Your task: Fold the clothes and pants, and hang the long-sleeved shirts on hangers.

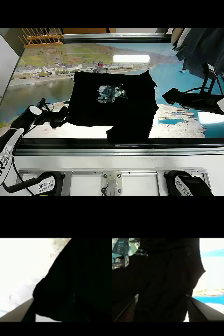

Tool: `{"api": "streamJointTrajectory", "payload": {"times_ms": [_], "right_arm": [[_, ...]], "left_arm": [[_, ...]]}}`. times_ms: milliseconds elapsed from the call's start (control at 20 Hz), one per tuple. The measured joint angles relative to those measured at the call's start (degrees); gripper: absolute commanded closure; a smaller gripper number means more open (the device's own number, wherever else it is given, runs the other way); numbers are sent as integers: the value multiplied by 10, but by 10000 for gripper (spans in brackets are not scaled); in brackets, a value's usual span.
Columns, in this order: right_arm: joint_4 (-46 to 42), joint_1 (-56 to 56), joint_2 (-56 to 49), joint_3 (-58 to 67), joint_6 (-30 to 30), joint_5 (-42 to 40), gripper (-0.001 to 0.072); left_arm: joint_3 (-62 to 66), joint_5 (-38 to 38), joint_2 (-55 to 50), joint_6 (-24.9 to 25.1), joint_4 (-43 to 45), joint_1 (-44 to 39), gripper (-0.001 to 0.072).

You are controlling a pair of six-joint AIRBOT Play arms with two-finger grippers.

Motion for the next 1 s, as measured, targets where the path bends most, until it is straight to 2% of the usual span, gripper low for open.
{"api": "streamJointTrajectory", "payload": {"times_ms": [50, 250, 500, 650, 950, 1000], "right_arm": [[0, 0, 1, -2, 0, 2, 64], [-42, -4, 2, -39, -2, 26, 64], [-72, -35, -25, -170, 50, 22, 64], [-24, -32, -68, -229, 45, -23, 64], [140, 36, -169, -259, -28, -115, 66], [161, 47, -179, -259, -38, -126, 170]], "left_arm": [[10, 3, -8, 0, -2, -5, 695], [40, 5, -14, 5, -4, -9, 696], [50, -9, 23, 27, 33, 2, 695], [52, -21, 39, 31, 53, 7, 696], [52, -30, 47, 33, 66, 10, 696], [52, -30, 47, 33, 66, 10, 695]]}}
